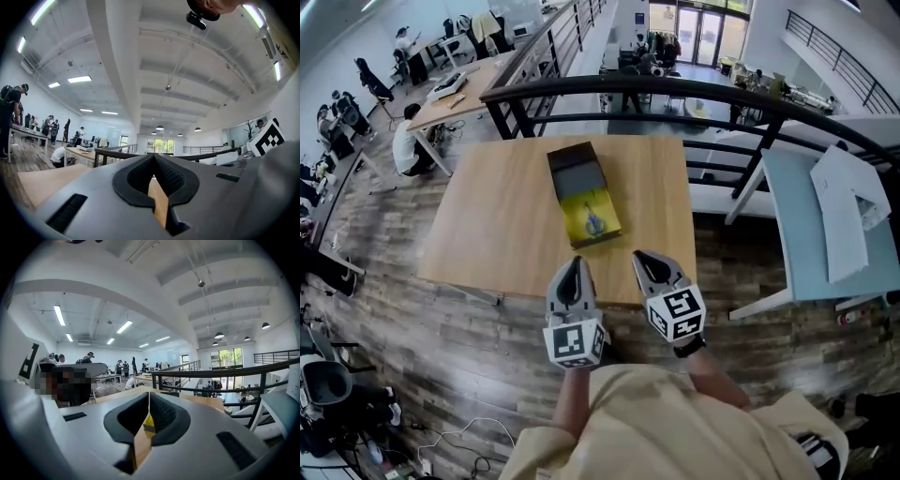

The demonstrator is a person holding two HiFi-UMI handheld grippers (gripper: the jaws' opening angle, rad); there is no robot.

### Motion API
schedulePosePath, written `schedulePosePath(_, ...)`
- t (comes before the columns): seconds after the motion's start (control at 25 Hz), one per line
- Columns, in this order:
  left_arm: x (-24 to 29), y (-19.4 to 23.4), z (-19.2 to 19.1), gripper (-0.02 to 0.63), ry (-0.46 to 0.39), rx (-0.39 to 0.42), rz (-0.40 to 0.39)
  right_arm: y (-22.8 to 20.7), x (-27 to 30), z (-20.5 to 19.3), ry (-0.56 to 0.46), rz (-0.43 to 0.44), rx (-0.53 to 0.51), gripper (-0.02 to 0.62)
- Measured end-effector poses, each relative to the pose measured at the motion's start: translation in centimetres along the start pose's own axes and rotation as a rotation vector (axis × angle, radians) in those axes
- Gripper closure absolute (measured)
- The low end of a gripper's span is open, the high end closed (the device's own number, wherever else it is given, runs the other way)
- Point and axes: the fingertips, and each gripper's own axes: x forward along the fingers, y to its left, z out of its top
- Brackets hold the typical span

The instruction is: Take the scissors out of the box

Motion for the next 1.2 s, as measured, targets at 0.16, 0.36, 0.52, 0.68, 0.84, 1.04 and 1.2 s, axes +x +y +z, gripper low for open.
schedulePosePath(0.16,3.3,4.5,0.0,0.594,-0.003,-0.035,-0.007,0.9,5.0,0.7,0.021,0.003,-0.018,0.580)
schedulePosePath(0.36,6.4,8.7,-1.5,0.594,0.036,-0.055,-0.043,2.0,11.2,0.4,0.060,0.002,-0.015,0.580)
schedulePosePath(0.52,7.9,11.8,-2.8,0.594,0.051,-0.072,-0.060,2.5,14.7,0.4,0.066,-0.010,-0.008,0.580)
schedulePosePath(0.68,9.5,14.1,-4.6,0.594,0.082,-0.091,-0.062,2.7,17.1,-0.7,0.095,-0.022,0.002,0.580)
schedulePosePath(0.84,11.3,15.0,-6.3,0.594,0.126,-0.101,-0.073,2.3,18.8,-2.6,0.142,-0.027,0.025,0.580)
schedulePosePath(1.04,14.4,15.9,-8.2,0.594,0.164,-0.121,-0.072,-0.5,21.8,-4.6,0.197,-0.038,0.049,0.580)
schedulePosePath(1.2,16.8,16.7,-10.4,0.594,0.213,-0.133,-0.070,-2.6,24.0,-6.6,0.265,-0.054,0.069,0.580)
